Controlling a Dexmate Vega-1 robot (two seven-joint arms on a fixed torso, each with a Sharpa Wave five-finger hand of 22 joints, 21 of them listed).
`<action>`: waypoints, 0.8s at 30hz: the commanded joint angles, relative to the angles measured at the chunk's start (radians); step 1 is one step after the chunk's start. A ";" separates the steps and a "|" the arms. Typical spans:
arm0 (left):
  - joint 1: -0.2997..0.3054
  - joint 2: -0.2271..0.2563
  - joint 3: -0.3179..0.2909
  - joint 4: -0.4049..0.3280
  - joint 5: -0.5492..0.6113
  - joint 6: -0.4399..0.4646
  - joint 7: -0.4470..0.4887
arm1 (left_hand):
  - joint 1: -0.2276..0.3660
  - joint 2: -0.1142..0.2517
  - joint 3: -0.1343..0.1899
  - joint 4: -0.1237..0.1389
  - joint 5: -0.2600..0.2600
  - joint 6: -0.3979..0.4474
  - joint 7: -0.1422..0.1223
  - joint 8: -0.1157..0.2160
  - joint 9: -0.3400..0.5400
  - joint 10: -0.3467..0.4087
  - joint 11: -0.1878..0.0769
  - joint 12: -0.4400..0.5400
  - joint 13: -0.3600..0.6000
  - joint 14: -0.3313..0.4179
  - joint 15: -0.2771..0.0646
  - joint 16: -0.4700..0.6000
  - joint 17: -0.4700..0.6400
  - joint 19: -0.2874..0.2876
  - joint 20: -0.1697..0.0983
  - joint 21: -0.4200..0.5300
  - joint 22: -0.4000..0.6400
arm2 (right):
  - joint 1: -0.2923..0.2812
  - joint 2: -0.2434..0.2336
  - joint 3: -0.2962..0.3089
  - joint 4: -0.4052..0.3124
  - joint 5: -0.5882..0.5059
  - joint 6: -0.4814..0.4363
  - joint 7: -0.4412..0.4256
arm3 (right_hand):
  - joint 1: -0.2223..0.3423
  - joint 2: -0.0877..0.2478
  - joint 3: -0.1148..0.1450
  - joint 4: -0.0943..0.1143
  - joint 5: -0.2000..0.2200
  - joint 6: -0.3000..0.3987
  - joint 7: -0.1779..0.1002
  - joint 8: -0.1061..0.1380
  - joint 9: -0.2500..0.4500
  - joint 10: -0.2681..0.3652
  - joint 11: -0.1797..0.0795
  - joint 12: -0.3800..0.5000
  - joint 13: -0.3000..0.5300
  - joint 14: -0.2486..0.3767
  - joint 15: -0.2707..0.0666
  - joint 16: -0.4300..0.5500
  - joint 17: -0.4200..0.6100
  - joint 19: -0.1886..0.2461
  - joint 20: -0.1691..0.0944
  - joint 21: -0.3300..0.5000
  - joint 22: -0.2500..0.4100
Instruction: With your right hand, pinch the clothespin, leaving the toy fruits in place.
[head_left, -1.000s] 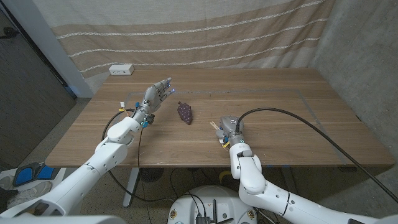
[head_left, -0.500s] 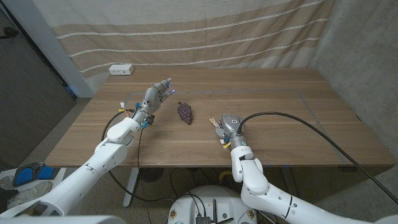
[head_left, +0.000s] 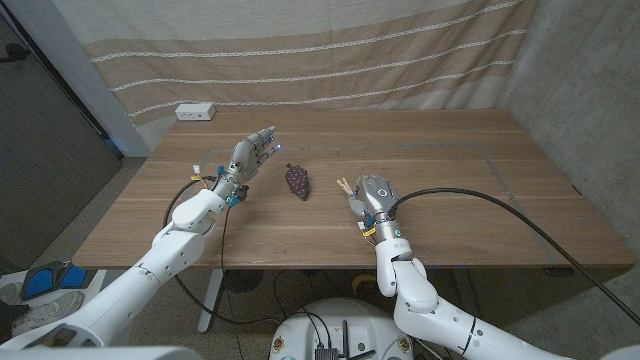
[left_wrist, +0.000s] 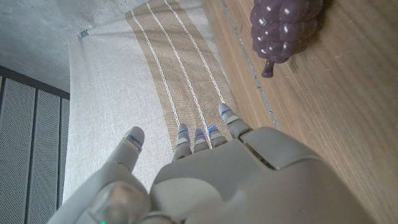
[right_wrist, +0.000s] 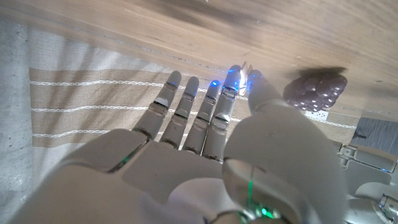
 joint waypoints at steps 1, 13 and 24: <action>-0.021 -0.010 0.009 0.020 0.007 0.002 -0.003 | 0.002 0.025 0.003 -0.004 0.003 0.004 -0.004 -0.001 0.004 -0.006 -0.004 0.002 0.003 0.001 0.005 0.001 0.000 0.000 0.005 -0.001 0.005 | -0.009 0.001 0.047 0.071 0.082 0.158 -0.220 | 0.025 0.003 0.021 -0.001 0.009 0.021 0.030 -0.005 0.003 0.036 -0.014 0.009 0.006 0.018 -0.159 0.001 -0.009 0.007 -0.007 0.011 0.003; -0.038 -0.019 0.017 0.031 0.012 0.010 0.002 | 0.002 0.025 0.002 -0.006 0.003 0.003 -0.003 -0.001 0.004 -0.007 -0.004 0.002 0.003 0.001 0.004 0.002 0.001 0.000 0.005 -0.001 0.005 | 0.010 0.011 0.072 0.165 0.130 0.287 -0.384 | 0.046 -0.005 0.043 -0.003 0.017 0.046 0.058 -0.014 0.004 0.076 -0.032 0.022 0.012 0.044 -0.169 -0.008 -0.020 0.015 -0.019 0.014 0.001; -0.049 -0.024 0.023 0.035 0.017 0.011 -0.001 | 0.000 0.025 0.001 -0.007 0.003 0.002 -0.005 -0.001 0.004 -0.007 -0.005 0.002 0.003 0.000 0.005 0.002 0.001 0.000 0.006 -0.001 0.005 | 0.010 0.002 0.086 0.165 0.136 0.299 -0.418 | 0.052 -0.012 0.046 -0.001 0.017 0.048 0.064 -0.022 0.004 0.068 -0.036 0.016 0.015 0.044 -0.169 -0.012 -0.020 0.010 -0.024 0.013 0.001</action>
